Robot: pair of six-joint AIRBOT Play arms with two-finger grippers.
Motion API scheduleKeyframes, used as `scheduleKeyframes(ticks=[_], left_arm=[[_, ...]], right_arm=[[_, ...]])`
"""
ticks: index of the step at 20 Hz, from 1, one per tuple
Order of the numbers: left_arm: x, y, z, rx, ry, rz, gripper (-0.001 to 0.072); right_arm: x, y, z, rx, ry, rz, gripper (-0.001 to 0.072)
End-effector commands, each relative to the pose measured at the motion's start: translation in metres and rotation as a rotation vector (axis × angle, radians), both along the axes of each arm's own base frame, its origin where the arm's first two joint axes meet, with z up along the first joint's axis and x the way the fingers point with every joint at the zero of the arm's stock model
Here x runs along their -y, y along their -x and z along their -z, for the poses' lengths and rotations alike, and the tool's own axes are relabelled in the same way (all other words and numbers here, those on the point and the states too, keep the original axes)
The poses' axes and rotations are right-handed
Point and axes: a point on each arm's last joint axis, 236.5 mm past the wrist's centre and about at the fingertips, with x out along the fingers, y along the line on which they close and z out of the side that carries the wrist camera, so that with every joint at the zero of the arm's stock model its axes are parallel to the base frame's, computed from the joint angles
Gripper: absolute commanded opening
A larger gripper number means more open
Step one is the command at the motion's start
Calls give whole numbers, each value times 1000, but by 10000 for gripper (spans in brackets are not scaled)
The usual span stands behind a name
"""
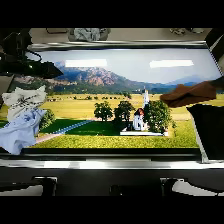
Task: Fold the shirts.
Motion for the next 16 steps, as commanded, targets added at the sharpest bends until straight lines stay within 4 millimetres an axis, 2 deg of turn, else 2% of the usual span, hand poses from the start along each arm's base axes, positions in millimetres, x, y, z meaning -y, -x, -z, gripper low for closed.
scheduleKeyframes(ticks=[1,5,8,11,16], left_arm=[[0,0,1,3,-4,5,30],[0,0,0,3,-4,5,30],[0,0,0,3,-4,5,30],[0,0,0,3,-4,5,30],[0,1,0,2,-4,7,30]], right_arm=[[63,27,-28,35,28,172,37],[107,51,-48,73,72,282,37],[122,78,-47,41,62,327,38],[130,123,-23,-126,63,355,37],[148,215,47,-569,140,443,38]])
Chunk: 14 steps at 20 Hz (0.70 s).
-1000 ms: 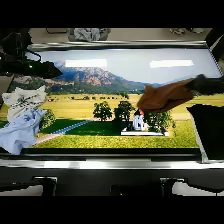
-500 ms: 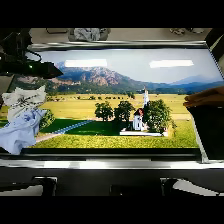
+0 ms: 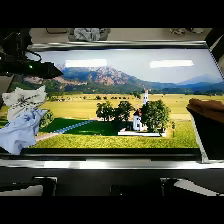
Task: Fold the shirts.
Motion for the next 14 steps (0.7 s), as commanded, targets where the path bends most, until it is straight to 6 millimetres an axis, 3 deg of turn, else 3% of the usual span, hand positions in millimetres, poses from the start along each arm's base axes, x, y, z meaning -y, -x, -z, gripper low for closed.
scheduleKeyframes(ticks=[1,3,6,8,9,10,11,12,13,14], left_arm=[[0,0,0,1,0,0,30],[0,0,0,1,0,0,30],[0,0,-1,1,0,0,30],[0,0,-1,1,0,0,30],[0,0,-1,0,1,0,30],[0,0,-1,-1,2,-2,30],[1,1,-1,0,5,-2,30],[2,1,-2,0,11,0,30],[4,2,-5,4,20,3,30],[4,1,-10,15,23,5,30]], right_arm=[[9,72,49,-305,-6,99,38],[0,85,81,-340,-23,152,39],[-33,100,142,-376,-100,185,40],[-50,109,168,-406,-145,187,40],[-51,110,172,-409,-146,186,50],[-43,111,170,-408,-110,176,187],[-29,107,164,-389,-43,153,387],[-13,100,151,-356,33,123,659],[4,89,127,-309,117,96,709],[30,73,91,-233,234,102,719]])
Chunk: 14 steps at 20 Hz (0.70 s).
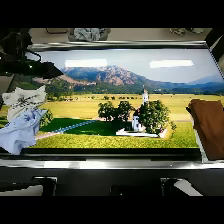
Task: Fold the shirts.
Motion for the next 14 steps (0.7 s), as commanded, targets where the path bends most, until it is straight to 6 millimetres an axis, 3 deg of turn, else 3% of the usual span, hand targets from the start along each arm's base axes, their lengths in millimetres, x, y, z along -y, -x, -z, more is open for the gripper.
scheduleKeyframes(ticks=[1,3,4,5,6,7,8,9,10,11,12,14], left_arm=[[3,-1,-15,32,14,2,30],[-2,-9,-41,113,-7,-13,28],[-10,-14,-54,163,-66,-44,27],[-27,-22,-66,215,-173,-120,27],[-49,-30,-75,259,-304,-213,27],[-72,-35,-80,292,-445,-303,27],[-84,-35,-74,286,-550,-343,30],[-82,-32,-56,235,-583,-328,79],[-74,-21,-22,121,-582,-287,306],[-69,-2,17,-44,-564,-272,606],[-62,30,62,-251,-562,-218,720],[-44,78,119,-455,-533,-81,720]], right_arm=[[66,-38,-87,164,348,-96,717],[90,-85,-198,337,668,-233,708],[83,-112,-247,397,805,-319,706],[62,-140,-278,449,883,-409,699],[31,-171,-293,498,906,-503,696],[-7,-200,-289,532,873,-600,696],[-53,-227,-268,546,769,-699,696],[-98,-244,-237,521,624,-768,696],[-142,-256,-198,457,467,-829,696],[-183,-260,-160,377,337,-924,694],[-224,-254,-121,270,199,-1031,690],[-283,-229,-66,69,-10,-1225,678]])
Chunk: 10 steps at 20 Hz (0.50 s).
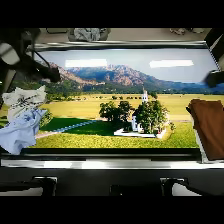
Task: Fold the shirts.
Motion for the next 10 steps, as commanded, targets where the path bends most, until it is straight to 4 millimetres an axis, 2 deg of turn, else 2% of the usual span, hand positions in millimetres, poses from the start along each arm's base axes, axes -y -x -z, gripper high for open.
scheduleKeyframes(ticks=[1,3,4,10], left_arm=[[13,74,82,-322,31,12,720],[12,80,96,-228,71,-47,720],[8,82,100,-189,74,-72,720],[1,85,107,-183,55,-83,720]], right_arm=[[-115,43,81,-430,-73,-300,677],[-135,42,95,-437,-45,-323,678],[-138,39,98,-428,-31,-302,680],[-132,35,99,-423,15,-274,680]])
